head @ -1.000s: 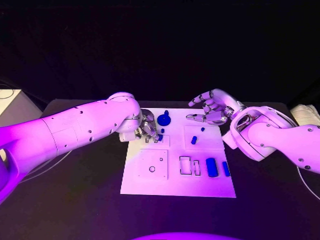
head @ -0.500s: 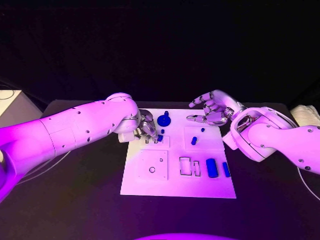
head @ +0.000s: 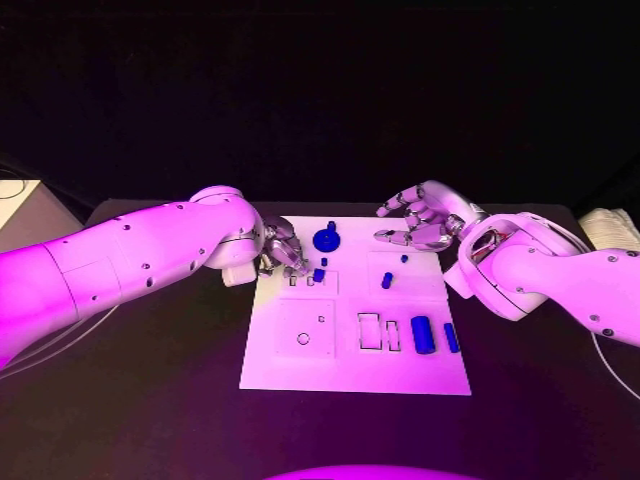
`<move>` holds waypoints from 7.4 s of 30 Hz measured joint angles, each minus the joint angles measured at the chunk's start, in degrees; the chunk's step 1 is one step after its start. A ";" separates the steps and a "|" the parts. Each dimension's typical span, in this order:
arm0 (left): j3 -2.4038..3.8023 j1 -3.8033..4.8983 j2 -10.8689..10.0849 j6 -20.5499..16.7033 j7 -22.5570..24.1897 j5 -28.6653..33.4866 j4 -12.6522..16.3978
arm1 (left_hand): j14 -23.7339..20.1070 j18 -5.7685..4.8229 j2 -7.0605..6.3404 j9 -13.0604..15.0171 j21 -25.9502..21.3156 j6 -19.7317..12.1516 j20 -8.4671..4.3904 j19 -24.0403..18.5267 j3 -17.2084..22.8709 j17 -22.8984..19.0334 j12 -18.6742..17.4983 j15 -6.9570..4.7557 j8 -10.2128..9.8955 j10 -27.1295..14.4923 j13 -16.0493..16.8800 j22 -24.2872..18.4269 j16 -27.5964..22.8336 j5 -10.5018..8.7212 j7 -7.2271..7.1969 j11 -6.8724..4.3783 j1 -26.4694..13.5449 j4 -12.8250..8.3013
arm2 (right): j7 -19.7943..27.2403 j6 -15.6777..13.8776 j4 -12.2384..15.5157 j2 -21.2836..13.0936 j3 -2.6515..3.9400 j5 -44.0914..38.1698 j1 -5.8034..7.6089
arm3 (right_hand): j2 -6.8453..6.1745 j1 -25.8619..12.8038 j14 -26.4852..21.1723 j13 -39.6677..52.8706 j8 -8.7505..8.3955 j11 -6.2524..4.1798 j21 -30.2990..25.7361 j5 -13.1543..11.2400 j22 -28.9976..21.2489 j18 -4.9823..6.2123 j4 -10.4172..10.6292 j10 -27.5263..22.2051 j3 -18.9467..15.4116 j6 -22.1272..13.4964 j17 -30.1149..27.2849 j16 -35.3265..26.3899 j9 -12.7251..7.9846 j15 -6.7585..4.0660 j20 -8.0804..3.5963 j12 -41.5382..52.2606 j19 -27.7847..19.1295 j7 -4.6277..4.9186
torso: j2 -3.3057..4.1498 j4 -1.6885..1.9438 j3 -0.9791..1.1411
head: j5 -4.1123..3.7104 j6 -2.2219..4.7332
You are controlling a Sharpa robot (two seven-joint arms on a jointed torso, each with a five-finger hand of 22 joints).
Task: Assemble the parts on the task board
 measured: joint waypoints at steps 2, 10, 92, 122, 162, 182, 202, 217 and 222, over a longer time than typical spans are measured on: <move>0.12 0.00 -0.68 -0.75 0.53 0.23 0.68 | -0.30 -0.01 0.00 -0.41 -0.83 -0.32 0.12 -1.08 -0.19 -1.12 -0.32 0.30 -0.83 -0.59 -0.33 -1.31 -0.67 0.00 0.32 0.19 0.00 -0.20 | 0.00 0.27 -0.19 0.13 -0.03 -0.25 -0.05 | -0.01 0.85 0.00 0.00 0.00 0.00 0.00 0.00 0.00 0.00 -0.33 0.00 0.91 0.30 0.00 0.00 0.00 0.00 0.00 0.00 0.00 -0.05 | 0.01 0.01 0.01 | -0.03 -0.04; 0.39 0.00 -3.47 -4.30 3.86 1.25 3.78 | -2.94 0.00 -0.20 -2.17 -4.13 -1.14 0.83 -4.96 -0.03 -7.06 -1.67 1.10 -3.18 -2.47 -1.49 -6.84 -4.09 0.00 1.13 1.04 1.17 -2.25 | -0.04 1.74 -1.24 1.09 -0.10 -1.88 -0.14 | -0.22 1.97 0.00 0.00 0.67 -0.41 0.00 0.00 -0.01 0.00 -1.14 0.00 3.51 1.49 0.00 0.00 0.00 0.00 0.00 0.00 0.00 -0.22 | 0.02 0.07 -0.07 | -0.08 -0.20; 0.40 -1.19 -23.20 -22.81 22.98 22.67 23.45 | -15.37 1.80 -0.35 -7.93 -14.32 -2.55 2.54 -13.13 -0.28 -30.87 -7.29 3.09 -7.01 -6.81 -8.90 -19.38 -20.85 0.00 3.61 3.35 3.74 -4.99 | -13.90 14.18 -19.01 23.47 -0.60 -12.45 -4.11 | -3.38 -6.80 0.00 -0.03 2.67 -2.23 4.33 -4.93 -0.01 0.00 -0.27 5.13 12.38 6.68 0.01 1.00 -0.27 -1.25 -1.24 5.84 0.01 -2.14 | 0.92 0.83 -1.43 | -0.64 -1.10; 0.40 -1.18 -23.26 -22.47 22.62 22.75 23.58 | -15.46 1.80 -0.35 -8.09 -14.55 -2.54 2.54 -13.13 -0.43 -30.91 -7.29 3.18 -7.27 -6.81 -9.09 -19.49 -20.85 0.00 3.60 3.35 3.74 -4.85 | -13.76 16.23 -19.81 24.05 -0.76 -12.79 -4.42 | -1.99 -5.41 0.00 0.01 4.04 -2.64 4.55 -5.11 -0.03 0.00 -3.06 5.54 14.85 7.96 0.00 1.00 -0.15 -1.67 -1.66 6.07 0.01 -2.74 | 0.92 0.75 -1.45 | -0.43 -1.53; 0.41 -1.18 -23.39 -22.00 22.28 22.77 23.26 | -15.46 1.80 -0.35 -8.19 -14.54 -2.54 2.54 -13.13 -0.58 -31.02 -7.29 3.18 -7.27 -6.81 -9.18 -19.51 -21.07 0.00 3.60 3.35 3.74 -4.69 | -6.71 6.61 -16.87 22.52 -0.99 -17.37 -4.75 | -2.03 -4.36 -0.01 -0.01 4.09 -2.16 6.10 -4.66 0.00 0.00 -13.45 6.18 25.51 6.57 0.03 1.44 -0.54 -1.83 -2.04 6.67 0.00 -1.64 | 0.88 0.75 -1.55 | -0.44 -1.30; 0.39 -1.17 -23.58 -22.06 22.50 22.78 23.25 | -15.46 1.80 -0.35 -8.29 -14.77 -2.54 2.54 -13.13 -0.58 -31.12 -7.29 3.18 -7.27 -6.81 -9.37 -19.61 -21.07 0.00 3.59 3.35 3.74 -4.69 | 0.58 17.73 -20.06 24.92 -0.96 -27.95 -3.76 | -2.25 -7.62 -0.10 -0.02 0.68 -4.58 4.50 -7.01 -0.02 0.00 -19.28 3.56 31.83 3.71 0.02 1.66 -1.63 -3.42 -3.52 4.94 0.00 -4.14 | 0.94 0.85 -1.62 | -0.05 -1.40; 0.42 -1.16 -23.61 -22.06 22.51 22.78 23.23 | -15.46 1.80 -0.35 -8.38 -14.76 -2.54 2.54 -13.13 -0.90 -31.15 -7.29 3.18 -7.27 -6.81 -9.48 -19.69 -21.07 0.00 3.59 3.35 3.74 -4.69 | 1.33 20.28 -21.78 25.90 -0.96 -32.05 -3.33 | -1.94 -8.39 -0.10 -0.03 -0.45 -5.25 4.89 -7.01 -0.03 0.00 -20.38 3.78 32.61 2.25 0.01 1.66 -1.96 -4.23 -3.92 4.94 0.01 -5.11 | 0.97 0.76 -1.54 | 0.22 -1.53; 0.39 -1.16 -23.61 -22.06 22.48 22.78 23.20 | -15.46 1.80 -0.35 -8.37 -14.76 -2.54 2.54 -13.13 -0.90 -31.15 -7.29 3.18 -7.27 -6.80 -9.48 -19.69 -21.07 0.00 3.59 3.35 3.74 -4.69 | 1.57 20.24 -23.45 26.91 -0.98 -32.49 -3.32 | -1.64 -8.68 -0.10 -0.03 -0.45 -5.43 4.89 -7.00 -0.04 0.00 -20.77 3.98 33.01 2.26 0.00 1.66 -1.96 -4.22 -4.12 5.18 -0.20 -5.10 | 0.98 0.70 -1.52 | 0.21 -1.52; 0.40 -1.16 -23.59 -22.06 22.47 22.78 23.19 | -15.46 1.79 -0.35 -8.37 -14.76 -2.54 2.54 -13.13 -0.90 -31.14 -7.29 3.18 -7.27 -6.80 -9.48 -19.69 -21.07 0.00 3.59 3.35 3.74 -4.69 | 1.63 20.47 -24.29 27.45 -1.01 -32.51 -3.32 | -1.40 -8.92 -0.10 -0.03 -0.45 -5.43 4.89 -7.01 -0.04 0.00 -21.00 3.98 33.24 2.26 0.00 1.66 -1.87 -4.22 -4.33 5.18 0.01 -5.10 | 0.98 0.74 -1.54 | 0.16 -1.47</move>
